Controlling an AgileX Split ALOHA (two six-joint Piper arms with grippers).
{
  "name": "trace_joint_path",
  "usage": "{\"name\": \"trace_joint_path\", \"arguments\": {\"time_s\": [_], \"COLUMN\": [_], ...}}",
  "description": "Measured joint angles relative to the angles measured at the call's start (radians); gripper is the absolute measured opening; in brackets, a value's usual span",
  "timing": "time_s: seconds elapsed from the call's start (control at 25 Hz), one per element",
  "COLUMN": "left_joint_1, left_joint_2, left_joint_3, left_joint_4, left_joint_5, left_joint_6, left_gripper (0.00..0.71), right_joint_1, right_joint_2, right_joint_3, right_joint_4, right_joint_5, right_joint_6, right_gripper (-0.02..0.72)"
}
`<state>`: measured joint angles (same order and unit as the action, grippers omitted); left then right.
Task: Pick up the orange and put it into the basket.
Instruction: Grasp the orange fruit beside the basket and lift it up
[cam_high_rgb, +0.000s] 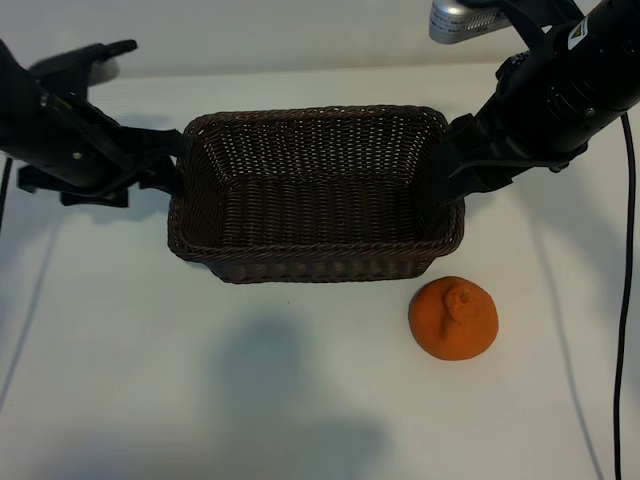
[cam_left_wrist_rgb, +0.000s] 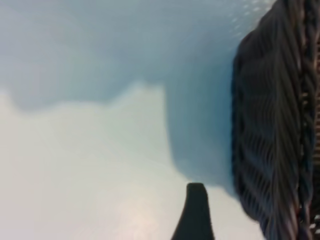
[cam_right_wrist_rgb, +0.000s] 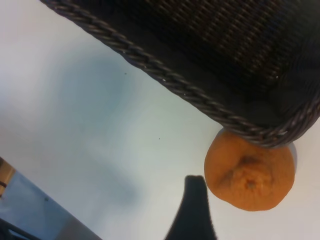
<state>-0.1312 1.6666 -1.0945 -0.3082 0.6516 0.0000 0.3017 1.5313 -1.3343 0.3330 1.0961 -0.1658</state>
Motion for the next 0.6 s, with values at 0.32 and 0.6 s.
{"name": "trace_joint_path", "arguments": {"time_s": [0.32,0.6], "left_joint_1": [0.001,0.001], "left_joint_2": [-0.141,-0.189], "left_joint_3": [0.0,0.0], "left_joint_4": [0.013,0.017], "left_joint_5": [0.049,0.101], "left_joint_6": [0.0,0.0], "left_gripper": [0.604,0.596], "right_joint_1": [0.0,0.0], "right_joint_2": [0.0,0.0], "right_joint_3": [0.0,0.0], "right_joint_4": [0.001,0.02], "right_joint_5": [0.0,-0.015], "right_joint_6": [0.0,0.0], "right_gripper": [0.574,0.574]}}
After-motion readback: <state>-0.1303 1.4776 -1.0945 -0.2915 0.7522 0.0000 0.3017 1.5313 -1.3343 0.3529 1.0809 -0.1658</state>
